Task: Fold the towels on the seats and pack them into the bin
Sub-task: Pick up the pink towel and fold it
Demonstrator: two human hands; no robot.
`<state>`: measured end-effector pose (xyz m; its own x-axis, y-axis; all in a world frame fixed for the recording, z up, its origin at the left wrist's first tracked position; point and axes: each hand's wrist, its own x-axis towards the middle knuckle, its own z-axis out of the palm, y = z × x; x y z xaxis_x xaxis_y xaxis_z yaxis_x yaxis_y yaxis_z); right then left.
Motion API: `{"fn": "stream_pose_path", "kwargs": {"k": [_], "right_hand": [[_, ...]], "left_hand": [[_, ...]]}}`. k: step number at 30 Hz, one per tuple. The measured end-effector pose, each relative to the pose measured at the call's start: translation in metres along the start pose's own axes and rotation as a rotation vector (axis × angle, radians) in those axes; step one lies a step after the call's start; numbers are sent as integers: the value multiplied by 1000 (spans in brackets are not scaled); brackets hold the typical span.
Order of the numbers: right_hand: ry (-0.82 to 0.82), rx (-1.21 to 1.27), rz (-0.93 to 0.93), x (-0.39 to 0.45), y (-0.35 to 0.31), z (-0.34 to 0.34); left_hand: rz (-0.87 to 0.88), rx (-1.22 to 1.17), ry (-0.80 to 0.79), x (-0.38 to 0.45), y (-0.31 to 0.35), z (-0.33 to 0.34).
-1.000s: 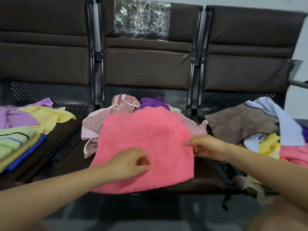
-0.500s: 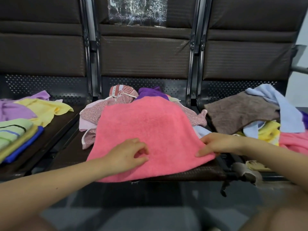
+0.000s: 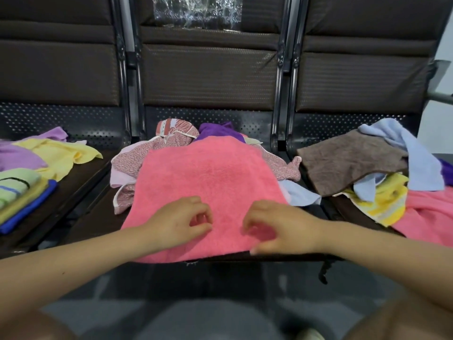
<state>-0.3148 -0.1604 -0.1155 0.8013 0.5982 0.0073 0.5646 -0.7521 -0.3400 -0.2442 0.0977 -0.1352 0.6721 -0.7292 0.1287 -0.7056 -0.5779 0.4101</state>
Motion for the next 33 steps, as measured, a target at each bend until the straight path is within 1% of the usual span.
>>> {"fn": "stream_pose_path", "kwargs": {"k": [1,3,5,7,9,11,13,14,15,17,19,22,25,28,30,33], "right_hand": [[-47,-62,-56,6,-3,10],[-18,-144,-122,17,-5,20],[25,-90,-155,25,-4,21],[41,12,-116,31,0,19],[57,97,-25,38,5,15],[65,204,46,46,7,9],[104,274,91,54,10,4],[128,295,111,58,10,1],[148,307,124,62,10,-1],[146,288,130,68,11,-2],[73,203,135,73,9,-4],[-1,102,131,81,12,-10],[18,74,174,82,23,-25],[35,57,216,72,41,-41],[59,97,236,61,53,-50],[156,288,313,43,70,-59]], "left_hand": [[-8,-8,3,-1,-1,0],[-20,-15,-2,-4,-2,-1],[-12,-7,-23,-8,-4,-1],[8,-6,-23,-13,-6,-1],[33,9,10,-18,-5,-1],[43,140,-6,-21,-3,-2],[41,315,-37,-19,-1,-3],[32,356,-32,-16,-1,-5],[15,362,-10,-12,-1,-7],[-35,296,52,-3,-5,-15],[-69,238,100,6,-9,-25],[-61,262,128,13,-15,-39],[-12,373,91,12,-20,-52],[-31,437,8,6,-36,-64],[-41,384,-8,0,-53,-71],[-101,224,26,-14,-75,-82]]}}
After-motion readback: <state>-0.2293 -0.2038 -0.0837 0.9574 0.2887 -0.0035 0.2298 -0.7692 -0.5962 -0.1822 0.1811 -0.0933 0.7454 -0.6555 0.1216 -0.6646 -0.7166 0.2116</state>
